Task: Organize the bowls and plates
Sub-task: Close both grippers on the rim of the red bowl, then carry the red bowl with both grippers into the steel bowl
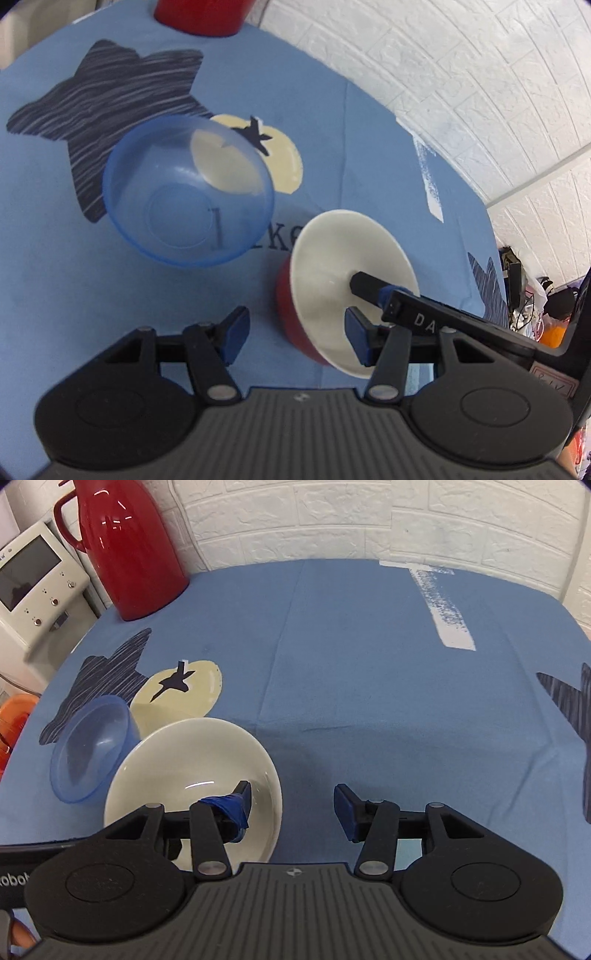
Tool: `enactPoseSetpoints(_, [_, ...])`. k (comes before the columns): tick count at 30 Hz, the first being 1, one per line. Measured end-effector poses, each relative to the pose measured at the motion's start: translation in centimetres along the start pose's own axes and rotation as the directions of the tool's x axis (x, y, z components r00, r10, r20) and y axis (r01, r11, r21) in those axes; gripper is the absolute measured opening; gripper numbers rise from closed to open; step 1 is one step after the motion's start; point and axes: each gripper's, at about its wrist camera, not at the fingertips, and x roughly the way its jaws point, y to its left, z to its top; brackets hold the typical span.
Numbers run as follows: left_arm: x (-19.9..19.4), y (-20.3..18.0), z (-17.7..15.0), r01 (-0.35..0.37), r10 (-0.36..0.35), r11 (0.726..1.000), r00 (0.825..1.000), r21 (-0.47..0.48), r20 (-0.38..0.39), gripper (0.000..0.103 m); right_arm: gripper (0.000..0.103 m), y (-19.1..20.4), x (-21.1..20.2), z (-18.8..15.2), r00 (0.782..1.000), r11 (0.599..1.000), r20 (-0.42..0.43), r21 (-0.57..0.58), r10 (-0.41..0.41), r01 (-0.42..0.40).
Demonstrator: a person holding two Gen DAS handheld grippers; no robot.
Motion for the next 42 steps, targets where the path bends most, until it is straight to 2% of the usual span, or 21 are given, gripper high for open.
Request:
enactPoseSetpoints(7, [0.3,0.5,0.4,0.006,-0.006,1.000,1.000,0.002,0.016,0.054,0.045,0.4,0.5,0.4,1.000,0.999,0.011,-0.053,0.012,-0.011])
enactPoseSetpoints(11, [0.2,0.3,0.3,-0.029,0.029,1.000,0.999,0.002,0.026,0.034,0.047,0.8,0.6,0.5,1.000,0.998,-0.009,-0.067,0.000,-0.001])
enactPoseSetpoints(12, [0.2,0.3,0.2,-0.039,0.039,0.999,0.999,0.007,0.028,0.032,0.041,0.9,0.5,0.5,1.000,0.998,-0.008,-0.069,0.003,-0.004])
enactPoseSetpoints(15, [0.5,0.4,0.3,-0.027,0.027,1.000,1.000,-0.007,-0.001,0.018,0.014,0.5,0.1,0.0,0.994,0.993,0.022,-0.038,0.111,-0.110])
enactPoseSetpoints(16, [0.5,0.3,0.4,-0.034,0.034,0.999,0.999,0.007,-0.002,0.012,0.011,0.5,-0.1,-0.1,0.991,0.991,0.030,-0.033,0.129,-0.128])
enactPoseSetpoints(19, [0.2,-0.1,-0.1,-0.039,0.040,0.998,0.999,0.049,-0.005,0.005,0.010,1.5,-0.7,-0.9,0.992,0.989,0.018,-0.085,0.126,-0.124])
enactPoseSetpoints(25, [-2.2,-0.3,-2.3,-0.017,0.022,0.997,0.998,0.080,-0.060,0.005,0.012,1.8,-3.1,-2.9,0.992,0.989,-0.005,-0.076,0.129,-0.129])
enactPoseSetpoints(30, [-6.8,-1.5,-6.1,0.009,0.001,0.992,0.997,0.130,-0.079,0.005,0.015,2.8,-8.4,-6.2,0.993,0.988,-0.003,-0.100,0.115,-0.115])
enactPoseSetpoints(36, [-12.4,-3.3,-12.9,0.044,-0.019,0.972,0.994,0.230,-0.110,0.005,0.020,2.9,-15.2,-11.9,0.994,0.991,-0.020,-0.082,0.108,-0.109])
enactPoseSetpoints(42, [-14.4,-3.4,-19.6,0.062,-0.012,0.946,0.988,0.318,-0.157,0.002,0.022,2.9,-18.8,-18.7,0.994,0.994,-0.051,-0.043,0.093,-0.096])
